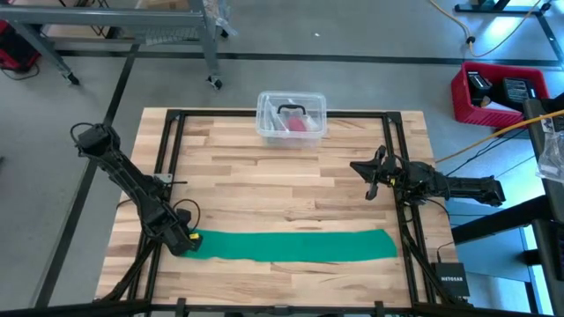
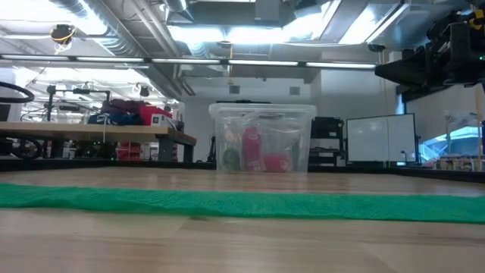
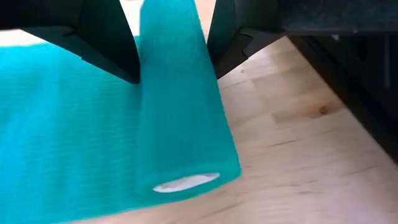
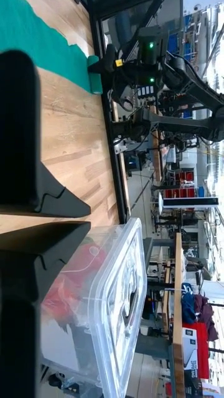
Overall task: Roll bandage
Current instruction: Roll the green bandage
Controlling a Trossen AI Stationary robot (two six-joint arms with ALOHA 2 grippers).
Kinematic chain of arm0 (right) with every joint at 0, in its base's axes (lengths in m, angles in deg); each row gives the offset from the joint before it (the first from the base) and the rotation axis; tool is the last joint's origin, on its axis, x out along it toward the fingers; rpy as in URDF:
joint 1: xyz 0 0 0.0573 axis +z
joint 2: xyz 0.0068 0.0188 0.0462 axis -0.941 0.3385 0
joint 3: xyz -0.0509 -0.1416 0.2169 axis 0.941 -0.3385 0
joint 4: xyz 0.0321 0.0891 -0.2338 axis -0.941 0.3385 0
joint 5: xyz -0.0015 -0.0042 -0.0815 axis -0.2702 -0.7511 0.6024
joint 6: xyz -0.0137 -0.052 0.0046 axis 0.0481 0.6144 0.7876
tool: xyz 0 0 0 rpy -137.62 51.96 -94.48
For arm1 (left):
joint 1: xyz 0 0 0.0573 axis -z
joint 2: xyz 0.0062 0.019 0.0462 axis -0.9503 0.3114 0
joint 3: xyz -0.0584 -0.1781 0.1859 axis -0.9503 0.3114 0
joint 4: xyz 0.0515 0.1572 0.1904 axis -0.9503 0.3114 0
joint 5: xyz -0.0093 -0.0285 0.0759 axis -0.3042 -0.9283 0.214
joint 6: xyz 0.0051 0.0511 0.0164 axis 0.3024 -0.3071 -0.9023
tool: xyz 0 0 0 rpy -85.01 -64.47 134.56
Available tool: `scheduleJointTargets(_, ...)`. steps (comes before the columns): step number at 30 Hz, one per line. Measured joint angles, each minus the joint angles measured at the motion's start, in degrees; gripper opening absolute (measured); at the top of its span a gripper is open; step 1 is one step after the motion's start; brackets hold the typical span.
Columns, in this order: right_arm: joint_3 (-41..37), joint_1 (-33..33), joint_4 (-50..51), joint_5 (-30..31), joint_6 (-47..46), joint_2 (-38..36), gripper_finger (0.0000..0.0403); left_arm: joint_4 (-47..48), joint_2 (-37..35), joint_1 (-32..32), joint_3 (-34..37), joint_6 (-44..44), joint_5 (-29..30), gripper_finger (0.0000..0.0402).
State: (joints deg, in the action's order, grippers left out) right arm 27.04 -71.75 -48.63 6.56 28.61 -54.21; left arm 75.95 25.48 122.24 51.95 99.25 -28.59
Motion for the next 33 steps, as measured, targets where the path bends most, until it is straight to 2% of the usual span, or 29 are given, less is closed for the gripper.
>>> scheduleJointTargets(13, 0.0, 0.02, 0.0, 0.0, 2.26, 0.0, 0.0026, 1.06, 0.04, 0.0, -0.68, -1.64, 0.33, 0.0076)
scheduleJointTargets(18, 0.05, 0.02, -0.2, 0.0, 4.75, 0.0, 0.0026, 9.77, 0.11, -0.26, -6.45, -1.53, 1.5, 0.0064)
scheduleJointTargets(22, 0.98, 0.02, 0.47, 0.12, 6.56, 0.0, 0.0026, 20.51, 0.11, -1.07, -13.21, -2.36, 5.67, 0.0063)
scheduleJointTargets(27, 2.4, 0.02, 0.42, -0.13, 6.99, -0.02, 0.0026, 29.92, 0.1, -4.31, -21.47, -9.69, 12.55, 0.0063)
scheduleJointTargets(33, 2.64, 0.02, 0.28, -3.39, 5.43, 0.0, 0.0026, 30.82, 0.09, -11.48, -29.62, -29.13, 21.18, 0.0063)
